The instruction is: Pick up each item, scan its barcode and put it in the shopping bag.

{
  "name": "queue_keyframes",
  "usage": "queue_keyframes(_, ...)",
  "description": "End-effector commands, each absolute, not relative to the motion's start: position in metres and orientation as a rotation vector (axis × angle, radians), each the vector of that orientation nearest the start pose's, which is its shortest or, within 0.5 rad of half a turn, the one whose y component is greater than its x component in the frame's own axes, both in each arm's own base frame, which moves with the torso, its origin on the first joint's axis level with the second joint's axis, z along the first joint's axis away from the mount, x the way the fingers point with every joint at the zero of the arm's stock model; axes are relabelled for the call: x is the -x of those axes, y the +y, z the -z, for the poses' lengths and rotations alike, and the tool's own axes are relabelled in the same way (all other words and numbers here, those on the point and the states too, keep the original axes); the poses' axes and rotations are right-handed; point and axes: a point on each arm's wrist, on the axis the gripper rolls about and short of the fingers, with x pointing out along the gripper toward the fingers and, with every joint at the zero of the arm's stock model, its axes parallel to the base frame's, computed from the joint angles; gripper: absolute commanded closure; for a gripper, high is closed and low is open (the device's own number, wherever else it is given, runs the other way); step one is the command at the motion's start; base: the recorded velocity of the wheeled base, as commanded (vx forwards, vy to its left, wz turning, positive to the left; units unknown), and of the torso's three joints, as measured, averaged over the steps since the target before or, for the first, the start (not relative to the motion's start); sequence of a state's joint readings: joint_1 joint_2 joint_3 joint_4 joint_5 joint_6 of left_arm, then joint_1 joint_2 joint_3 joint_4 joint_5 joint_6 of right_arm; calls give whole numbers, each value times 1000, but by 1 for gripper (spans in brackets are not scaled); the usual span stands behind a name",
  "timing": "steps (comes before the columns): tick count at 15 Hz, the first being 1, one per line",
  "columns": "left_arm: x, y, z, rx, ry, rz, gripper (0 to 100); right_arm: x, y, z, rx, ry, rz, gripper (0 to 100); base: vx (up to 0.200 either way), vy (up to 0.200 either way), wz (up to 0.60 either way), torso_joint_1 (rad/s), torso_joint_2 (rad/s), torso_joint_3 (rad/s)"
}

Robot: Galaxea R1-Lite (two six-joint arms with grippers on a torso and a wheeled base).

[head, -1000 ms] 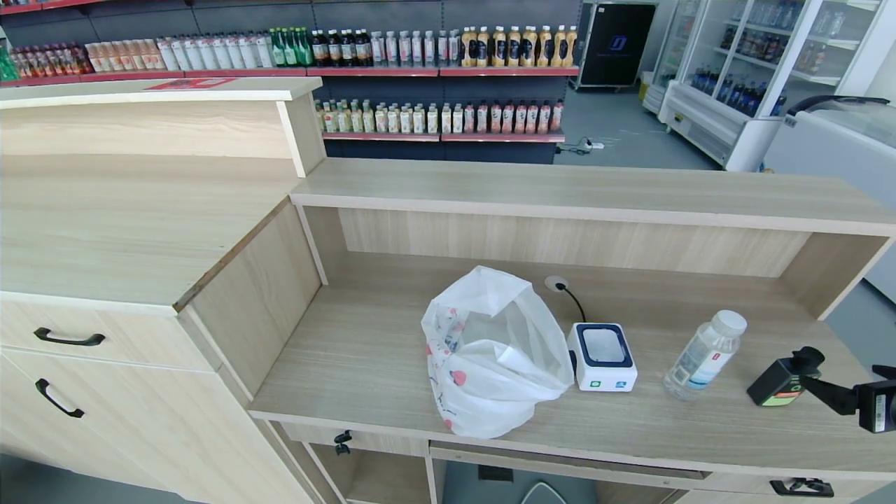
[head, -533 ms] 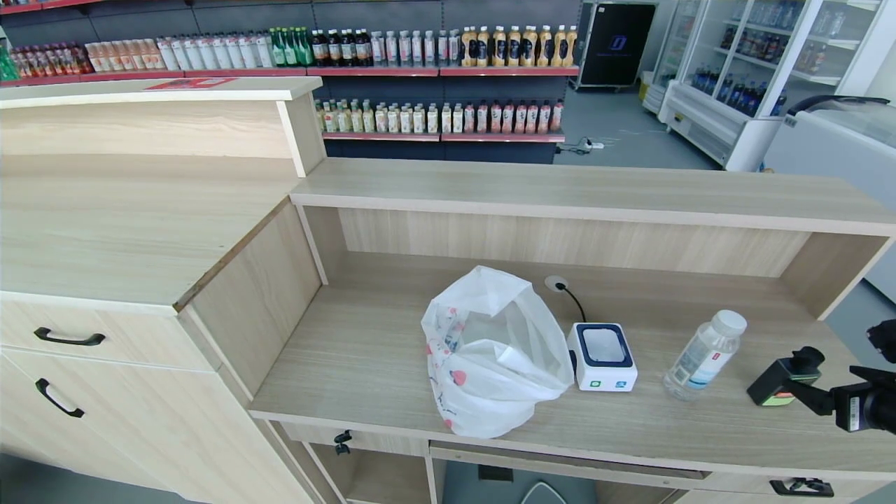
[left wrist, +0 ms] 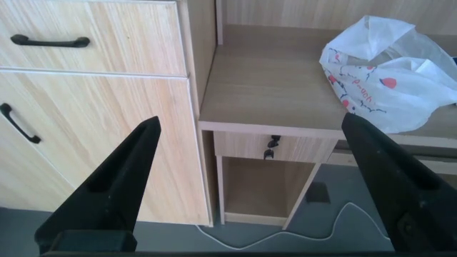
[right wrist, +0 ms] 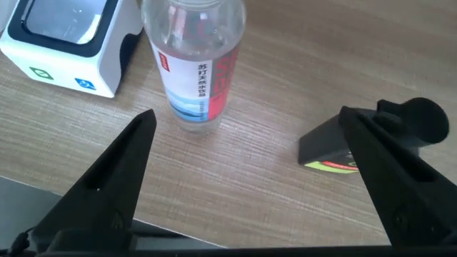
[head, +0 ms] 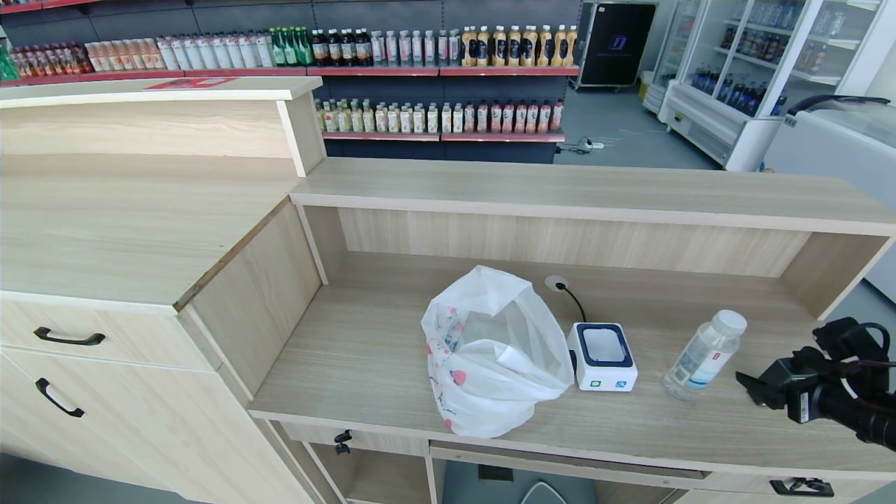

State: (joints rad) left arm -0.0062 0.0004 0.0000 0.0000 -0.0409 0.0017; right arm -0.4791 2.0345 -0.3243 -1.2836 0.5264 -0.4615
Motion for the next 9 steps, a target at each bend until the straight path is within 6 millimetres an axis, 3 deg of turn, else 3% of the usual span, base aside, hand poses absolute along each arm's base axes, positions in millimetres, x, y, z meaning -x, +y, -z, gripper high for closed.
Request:
queue_keyframes(1, 23, -1, -75, -2, 0, 46, 0, -258, -111, -31, 241, 375, -172, 0, 0, 0, 0, 0, 0, 0)
queue_keyframes(9, 23, -1, -76, -2, 1, 48, 0, -289, -99, -13, 269, 339, -246, 0, 0, 0, 0, 0, 0, 0)
